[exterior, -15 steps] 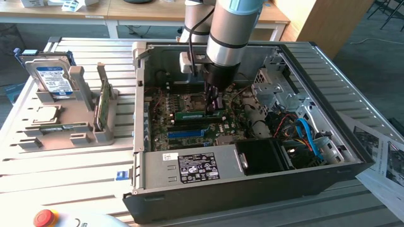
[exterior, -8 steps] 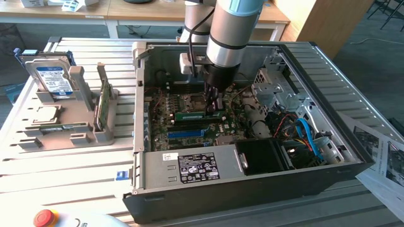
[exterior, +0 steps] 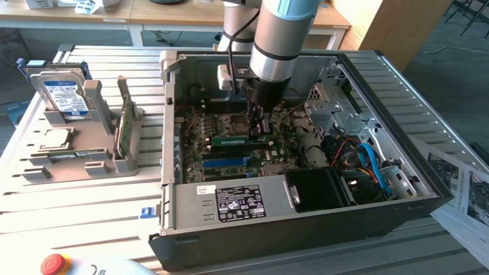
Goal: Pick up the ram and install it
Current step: 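Insert the ram into the slot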
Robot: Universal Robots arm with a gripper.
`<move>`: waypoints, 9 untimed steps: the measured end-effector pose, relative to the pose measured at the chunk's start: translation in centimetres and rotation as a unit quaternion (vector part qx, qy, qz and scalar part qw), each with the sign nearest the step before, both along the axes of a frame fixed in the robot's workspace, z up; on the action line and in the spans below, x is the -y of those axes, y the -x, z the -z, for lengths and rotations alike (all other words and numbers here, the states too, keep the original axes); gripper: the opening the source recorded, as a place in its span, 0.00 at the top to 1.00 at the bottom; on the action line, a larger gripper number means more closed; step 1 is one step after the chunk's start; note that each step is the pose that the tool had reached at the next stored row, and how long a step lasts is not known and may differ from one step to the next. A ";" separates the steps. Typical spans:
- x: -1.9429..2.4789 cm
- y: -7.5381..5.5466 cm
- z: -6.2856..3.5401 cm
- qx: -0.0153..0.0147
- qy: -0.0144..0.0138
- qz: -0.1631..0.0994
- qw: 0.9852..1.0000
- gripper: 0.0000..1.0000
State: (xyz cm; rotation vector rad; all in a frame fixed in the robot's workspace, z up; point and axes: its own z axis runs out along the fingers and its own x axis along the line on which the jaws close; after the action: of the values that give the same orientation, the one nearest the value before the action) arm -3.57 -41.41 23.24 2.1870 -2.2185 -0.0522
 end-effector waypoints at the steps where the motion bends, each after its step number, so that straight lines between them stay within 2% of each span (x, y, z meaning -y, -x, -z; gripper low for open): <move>1: 0.00 0.0 0.01 0.000 0.000 0.000 1.000 0.88; 9: 0.00 0.0 0.09 0.000 0.000 0.000 1.000 0.88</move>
State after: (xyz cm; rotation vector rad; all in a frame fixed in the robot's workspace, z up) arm -3.57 -41.40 23.15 2.1871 -2.2186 -0.0522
